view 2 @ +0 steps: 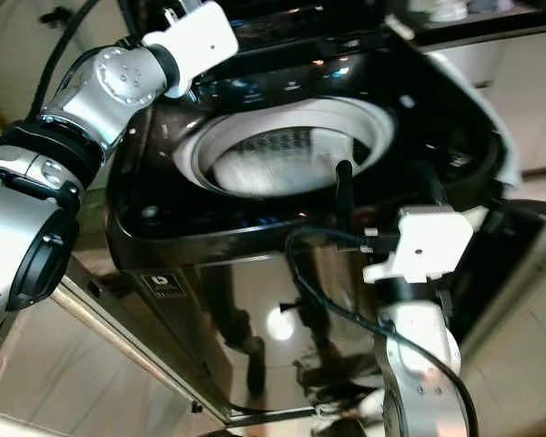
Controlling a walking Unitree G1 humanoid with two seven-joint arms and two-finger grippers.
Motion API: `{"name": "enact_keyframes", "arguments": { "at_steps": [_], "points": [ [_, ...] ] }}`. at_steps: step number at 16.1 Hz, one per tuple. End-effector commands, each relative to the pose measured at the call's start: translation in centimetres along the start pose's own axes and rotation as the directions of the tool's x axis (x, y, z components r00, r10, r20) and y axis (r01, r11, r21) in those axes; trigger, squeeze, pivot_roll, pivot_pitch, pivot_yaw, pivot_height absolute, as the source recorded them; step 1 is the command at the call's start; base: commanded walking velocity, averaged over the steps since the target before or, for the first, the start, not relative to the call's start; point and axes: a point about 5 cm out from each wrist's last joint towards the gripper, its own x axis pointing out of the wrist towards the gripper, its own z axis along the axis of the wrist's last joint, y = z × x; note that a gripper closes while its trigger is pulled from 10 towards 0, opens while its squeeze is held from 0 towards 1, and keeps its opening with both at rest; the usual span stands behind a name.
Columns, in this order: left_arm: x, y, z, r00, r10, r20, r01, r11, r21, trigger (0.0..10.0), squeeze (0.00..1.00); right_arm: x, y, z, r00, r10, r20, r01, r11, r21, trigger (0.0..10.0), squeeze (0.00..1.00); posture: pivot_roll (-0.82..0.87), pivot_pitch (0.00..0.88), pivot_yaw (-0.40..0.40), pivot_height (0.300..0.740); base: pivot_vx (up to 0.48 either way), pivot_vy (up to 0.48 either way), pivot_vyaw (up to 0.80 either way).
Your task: Clothes washing
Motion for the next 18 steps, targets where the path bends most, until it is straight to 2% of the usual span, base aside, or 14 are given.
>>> {"name": "enact_keyframes", "arguments": {
  "at_steps": [1, 2, 3, 4, 5, 6, 8, 10, 11, 12, 13, 16, 17, 18],
  "points": [
    [-0.3, 1.2, 0.0, 0.999, 0.041, -0.003, -0.041, 0.995, -0.090, 10.0, 1.00, 0.3, 0.2, -0.5, 1.000, -0.002, -0.022, 0.002, 1.000, 0.014, 10.0, 0.00, -0.29, 0.000, 0.188, 0.727, 0.000, 0.000, 0.00],
    [-0.4, 1.8, 0.6, 0.992, 0.088, 0.087, -0.056, 0.946, -0.319, 10.0, 0.00, 1.1, 0.3, -1.1, 1.000, -0.003, -0.023, 0.003, 1.000, 0.027, 10.0, 0.00, -0.26, 0.000, 0.170, 0.727, 0.000, 0.000, 0.00],
    [-0.6, 1.3, 1.4, 0.973, 0.087, 0.214, -0.009, 0.941, -0.339, 10.0, 0.00, 1.5, 0.3, -1.3, 1.000, 0.002, -0.015, -0.001, 1.000, 0.027, 10.0, 0.00, -0.24, 0.000, 0.153, 0.727, 0.000, 0.000, 0.00],
    [-1.2, -0.5, 2.6, 0.923, 0.038, 0.383, 0.076, 0.957, -0.279, 10.0, 0.00, 2.1, 0.5, -1.3, 1.000, 0.020, -0.005, -0.020, 1.000, 0.024, 10.0, 0.00, -0.21, 0.000, 0.133, 0.727, 0.000, 0.000, 0.00],
    [-3.2, -5.1, 3.0, 0.878, 0.019, 0.478, 0.152, 0.936, -0.316, 10.0, 0.00, 3.0, 1.0, -1.7, 0.999, 0.052, -0.001, -0.052, 0.998, 0.036, 10.0, 0.00, -0.17, 0.000, 0.102, 0.727, 0.000, 0.000, 0.00],
    [-3.8, -6.1, 3.0, 0.875, 0.064, 0.481, 0.157, 0.901, -0.404, 10.0, 0.00, 3.4, 1.1, -2.0, 0.998, 0.063, 0.000, -0.063, 0.997, 0.038, 10.0, 0.00, -0.16, 0.000, 0.092, 0.727, 0.000, 0.000, 0.00],
    [-4.7, -8.0, 1.8, 0.900, 0.174, 0.399, 0.072, 0.845, -0.531, 10.0, 0.00, 4.9, 0.9, -3.3, 0.997, 0.069, -0.015, -0.069, 0.997, 0.038, 10.0, 0.00, -0.14, 0.000, 0.053, 0.727, 0.000, 0.000, 0.00],
    [-6.0, -8.9, 2.2, 0.913, 0.174, 0.369, 0.067, 0.828, -0.557, 10.0, 0.00, 5.5, 1.0, -3.7, 0.996, 0.084, -0.010, -0.083, 0.996, 0.033, 10.0, 0.00, -0.14, 0.000, 0.040, 0.727, 0.000, 0.000, 0.00],
    [-6.3, -9.2, 1.3, 0.930, 0.205, 0.304, 0.022, 0.796, -0.605, 10.0, 0.00, 5.9, 1.8, -4.6, 0.994, 0.108, -0.010, -0.108, 0.993, 0.046, 10.0, 0.00, -0.15, 0.000, 0.043, 0.727, 0.000, 0.000, 0.00],
    [-6.6, -9.9, 0.2, 0.946, 0.211, 0.247, 0.000, 0.760, -0.650, 10.0, 0.00, 6.2, 2.4, -6.3, 0.990, 0.124, -0.071, -0.120, 0.991, 0.064, 10.0, 0.00, -0.16, 0.000, 0.052, 0.727, 0.000, 0.000, 0.00],
    [-7.3, -11.2, -0.8, 0.960, 0.202, 0.195, -0.020, 0.743, -0.669, 10.0, 0.00, 6.6, 2.6, -6.5, 0.988, 0.137, -0.070, -0.132, 0.989, 0.063, 10.0, 0.00, -0.15, 0.000, 0.042, 0.727, 0.000, 0.000, 0.00],
    [-8.3, -13.6, -2.3, 0.980, 0.166, 0.107, -0.045, 0.716, -0.697, 10.0, 0.00, 6.4, 1.6, -8.7, 0.979, 0.109, -0.174, -0.087, 0.988, 0.130, 10.0, 0.00, -0.16, 0.000, 0.022, 0.727, 0.000, 0.000, 0.00],
    [-8.7, -14.2, -3.1, 0.985, 0.157, 0.074, -0.060, 0.709, -0.703, 10.0, 0.00, 5.8, 1.0, -10.5, 0.953, 0.080, -0.291, -0.021, 0.980, 0.198, 10.0, 0.00, -0.16, 0.000, 0.018, 0.727, 0.000, 0.000, 0.00],
    [-9.0, -14.5, -3.7, 0.987, 0.152, 0.049, -0.074, 0.711, -0.699, 10.0, 0.00, 5.4, 0.6, -11.1, 0.943, 0.068, -0.327, 0.006, 0.975, 0.221, 10.0, 0.00, -0.15, 0.000, 0.017, 0.727, 0.000, 0.000, 0.00]
  ]
}}
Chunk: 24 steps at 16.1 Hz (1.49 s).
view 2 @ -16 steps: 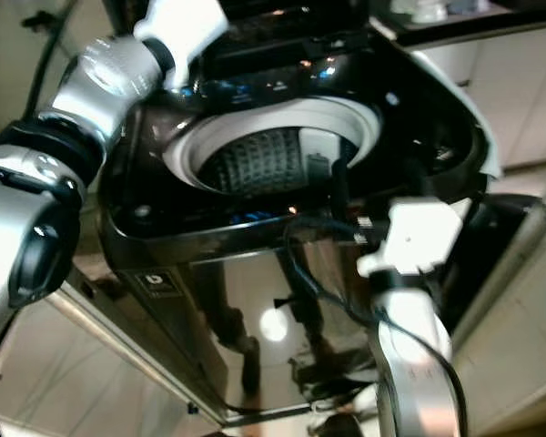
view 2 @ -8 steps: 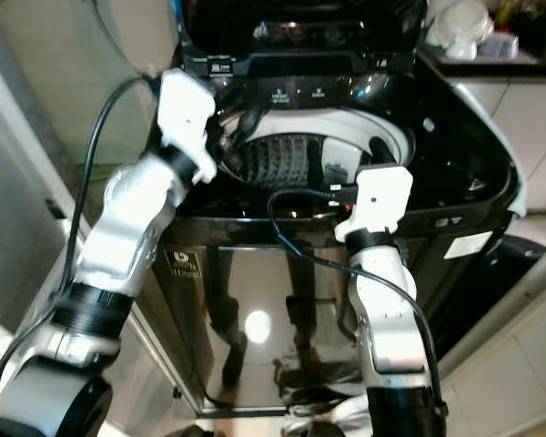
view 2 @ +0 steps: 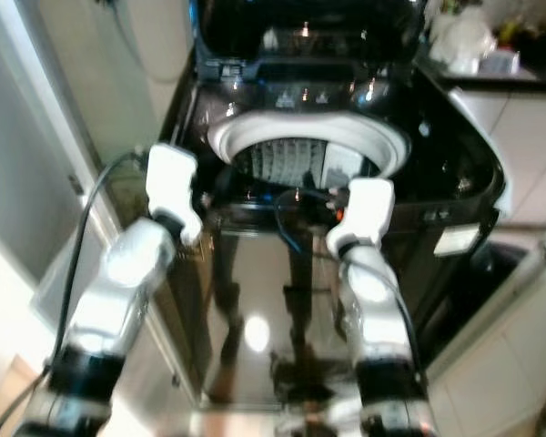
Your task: Clothes washing
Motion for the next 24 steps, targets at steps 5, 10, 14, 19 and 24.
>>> {"name": "enact_keyframes", "arguments": {
  "at_steps": [5, 10, 14, 19, 24],
  "points": [
    [-1.3, 0.4, -0.5, 1.000, 0.021, -0.022, -0.020, 0.999, 0.026, 10.0, 0.00, -0.9, 0.0, -1.3, 0.998, 0.032, -0.054, -0.032, 0.999, 0.001, 10.0, 0.00, -0.13, 0.000, 0.012, 0.727, -0.053, 0.000, 0.00],
    [-2.0, 0.7, -1.4, 0.998, 0.000, -0.056, 0.002, 1.000, 0.024, 10.0, 0.00, -0.9, 0.3, -1.6, 0.997, 0.054, -0.062, -0.055, 0.998, -0.016, 10.0, 0.00, -0.12, 0.000, 0.012, 0.727, -0.319, 0.000, 0.00],
    [-2.3, 0.7, -1.7, 0.998, -0.010, -0.062, 0.011, 1.000, 0.015, 10.0, 0.00, -0.9, 0.3, -1.6, 0.996, 0.062, -0.057, -0.065, 0.997, -0.050, 10.0, 0.00, -0.12, 0.000, 0.012, 0.727, -0.307, 0.000, 0.00],
    [-4.3, 4.1, -5.2, 0.971, 0.149, -0.187, -0.145, 0.989, 0.037, 10.0, 0.00, -1.5, -1.1, -2.2, 0.998, 0.005, -0.067, -0.016, 0.986, -0.166, 10.0, 0.00, -0.13, 0.000, 0.013, 0.727, 0.000, 0.000, -0.51],
    [-9.7, 4.0, -9.9, 0.905, 0.171, -0.390, -0.213, 0.975, -0.065, 10.0, 0.00, -4.7, -4.5, -4.2, 0.981, -0.155, -0.116, 0.131, 0.973, -0.192, 10.0, 0.00, -0.11, 0.000, 0.007, 0.727, 0.000, 0.000, -0.58]
  ]
}}
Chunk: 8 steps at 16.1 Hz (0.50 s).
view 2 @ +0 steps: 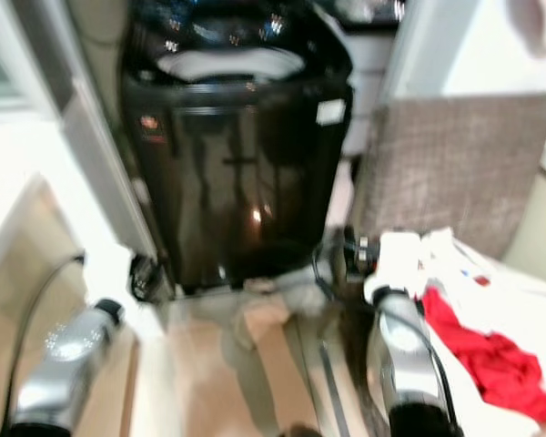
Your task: Clothes washing
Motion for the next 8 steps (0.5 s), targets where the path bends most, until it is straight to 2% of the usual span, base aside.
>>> {"name": "enact_keyframes", "arguments": {
  "at_steps": [1, 4, 8],
  "points": [
    [0.0, 0.3, 1.0, 0.999, -0.015, 0.050, 0.013, 0.999, 0.040, 10.0, 0.00, 0.3, 0.5, 0.6, 0.999, 0.013, 0.032, -0.012, 1.000, -0.008, 10.0, 0.00, -0.11, 0.000, 0.008, 0.727, 0.000, 0.000, -0.58],
    [0.4, 0.6, 2.1, 0.993, -0.075, 0.090, 0.064, 0.991, 0.118, 10.0, 0.00, 1.2, 1.0, 1.6, 0.997, 0.021, 0.070, -0.020, 1.000, -0.007, 10.0, 0.00, -0.12, 0.000, 0.009, 0.727, 0.000, 0.000, -0.58],
    [1.0, 0.0, 3.6, 0.979, -0.135, 0.150, 0.116, 0.985, 0.129, 10.0, 0.00, 1.4, 1.1, 1.8, 0.997, 0.016, 0.075, -0.017, 1.000, 0.002, 10.0, 0.00, -0.12, 0.000, 0.011, 0.727, 0.000, 0.000, -0.58]
  ]
}}
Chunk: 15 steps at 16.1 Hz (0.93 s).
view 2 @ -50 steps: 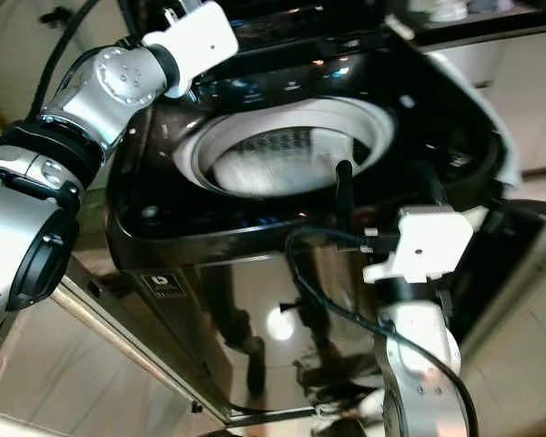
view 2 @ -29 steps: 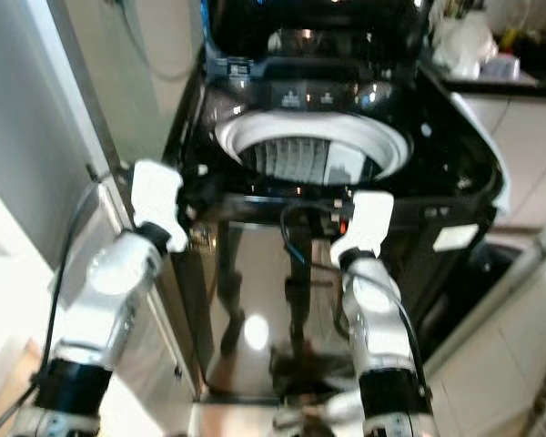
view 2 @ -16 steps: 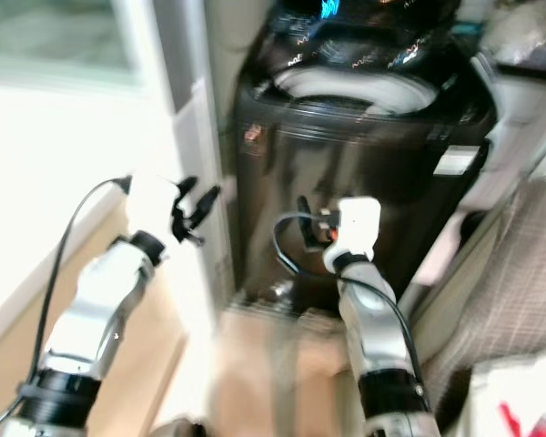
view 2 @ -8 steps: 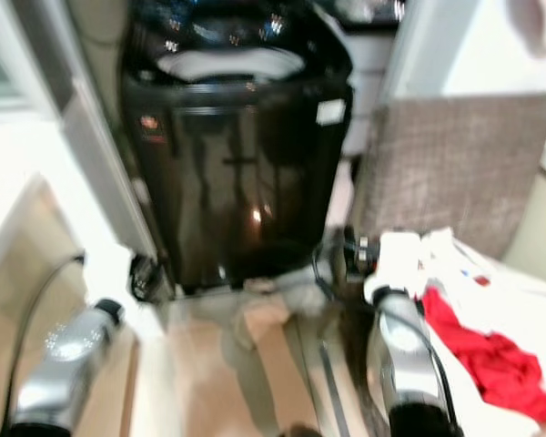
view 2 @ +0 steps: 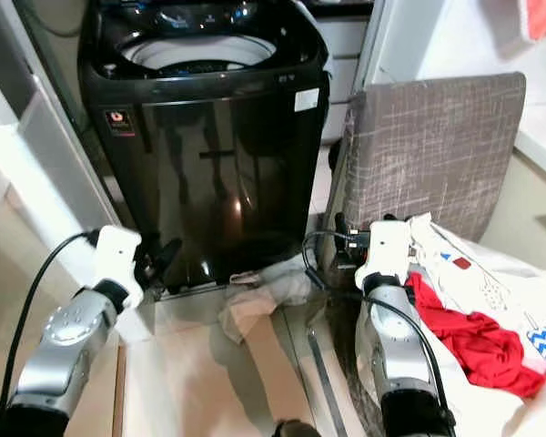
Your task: Clothes washing
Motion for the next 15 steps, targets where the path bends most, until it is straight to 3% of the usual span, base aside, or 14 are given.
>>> {"name": "enact_keyframes", "arguments": {
  "at_steps": [1, 8, 9, 12, 15],
  "points": [
    [0.3, -0.1, 0.6, 0.999, -0.026, 0.024, 0.026, 0.999, 0.019, 10.0, 0.00, 0.4, -0.1, 0.3, 1.000, -0.013, 0.009, 0.013, 1.000, 0.009, 10.0, 0.00, -0.13, 0.000, 0.018, 0.727, 0.000, 0.000, -0.58],
    [0.7, -1.5, 1.6, 0.985, -0.155, 0.074, 0.148, 0.985, 0.088, 10.0, 0.00, 0.7, 0.0, 0.6, 1.000, 0.007, 0.026, -0.007, 1.000, -0.005, 10.0, 0.00, -0.14, 0.000, 0.027, 0.727, 0.000, 0.000, -0.59],
    [0.9, -1.7, 1.9, 0.977, -0.194, 0.084, 0.181, 0.973, 0.141, 10.0, 0.00, 0.7, 0.2, 0.6, 0.999, 0.015, 0.028, -0.015, 1.000, -0.004, 10.0, 0.00, -0.14, 0.000, 0.031, 0.727, 0.435, 0.000, -0.59],
    [1.0, -2.3, 2.3, 0.953, -0.288, 0.097, 0.273, 0.951, 0.146, 10.0, 0.00, 0.6, 0.5, 0.5, 0.999, 0.020, 0.029, -0.020, 1.000, 0.000, 10.0, 0.00, -0.15, 0.000, 0.039, 0.727, 0.480, 0.000, -0.59],
    [1.4, -1.9, 2.1, 0.965, -0.253, 0.069, 0.237, 0.955, 0.176, 10.0, 0.00, 0.6, 0.5, 0.3, 1.000, 0.022, 0.016, -0.021, 0.998, -0.052, 10.0, 0.00, -0.17, 0.000, 0.047, 0.723, 0.000, 0.000, -0.39]
  ]
}}
